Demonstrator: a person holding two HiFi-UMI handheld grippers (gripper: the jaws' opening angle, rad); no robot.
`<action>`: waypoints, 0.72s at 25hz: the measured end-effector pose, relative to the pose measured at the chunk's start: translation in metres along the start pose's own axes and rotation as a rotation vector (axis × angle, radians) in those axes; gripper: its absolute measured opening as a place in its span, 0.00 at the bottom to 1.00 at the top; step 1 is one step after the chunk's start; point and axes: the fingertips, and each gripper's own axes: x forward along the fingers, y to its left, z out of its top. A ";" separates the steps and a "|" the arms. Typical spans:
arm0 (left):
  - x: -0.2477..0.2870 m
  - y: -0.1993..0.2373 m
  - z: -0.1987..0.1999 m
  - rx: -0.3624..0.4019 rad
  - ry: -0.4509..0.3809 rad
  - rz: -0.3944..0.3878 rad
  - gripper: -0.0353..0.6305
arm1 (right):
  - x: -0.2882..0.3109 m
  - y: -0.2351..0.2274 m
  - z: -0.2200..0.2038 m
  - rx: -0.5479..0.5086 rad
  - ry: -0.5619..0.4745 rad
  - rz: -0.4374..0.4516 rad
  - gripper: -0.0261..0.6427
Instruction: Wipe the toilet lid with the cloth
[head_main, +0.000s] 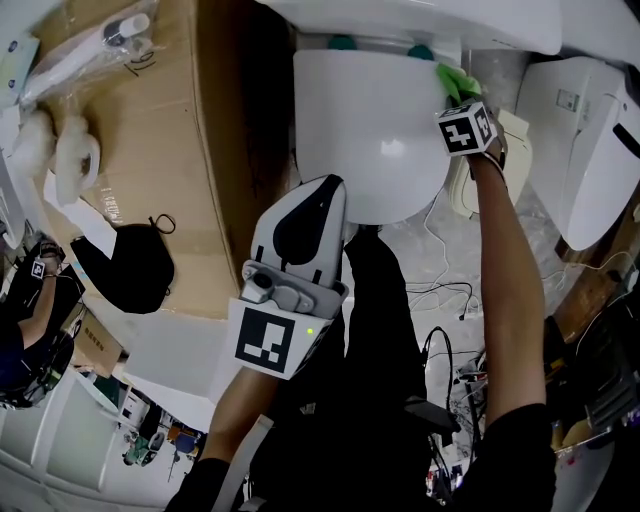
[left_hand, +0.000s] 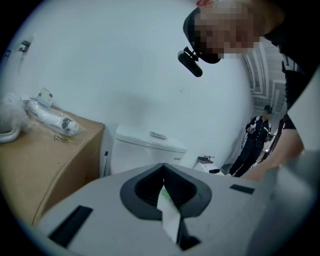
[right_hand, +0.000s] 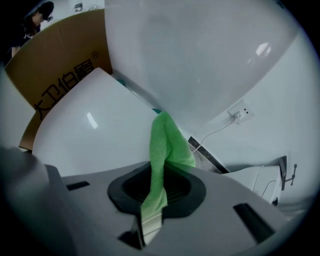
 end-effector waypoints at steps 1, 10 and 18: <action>0.000 0.000 0.000 0.001 0.000 -0.001 0.07 | 0.001 0.001 0.000 -0.034 0.007 -0.004 0.12; -0.003 -0.004 -0.002 0.004 -0.025 0.003 0.07 | 0.001 0.026 -0.009 -0.455 0.088 -0.058 0.12; -0.011 -0.010 -0.008 -0.006 -0.018 -0.002 0.07 | -0.005 0.066 -0.030 -0.658 0.109 -0.082 0.12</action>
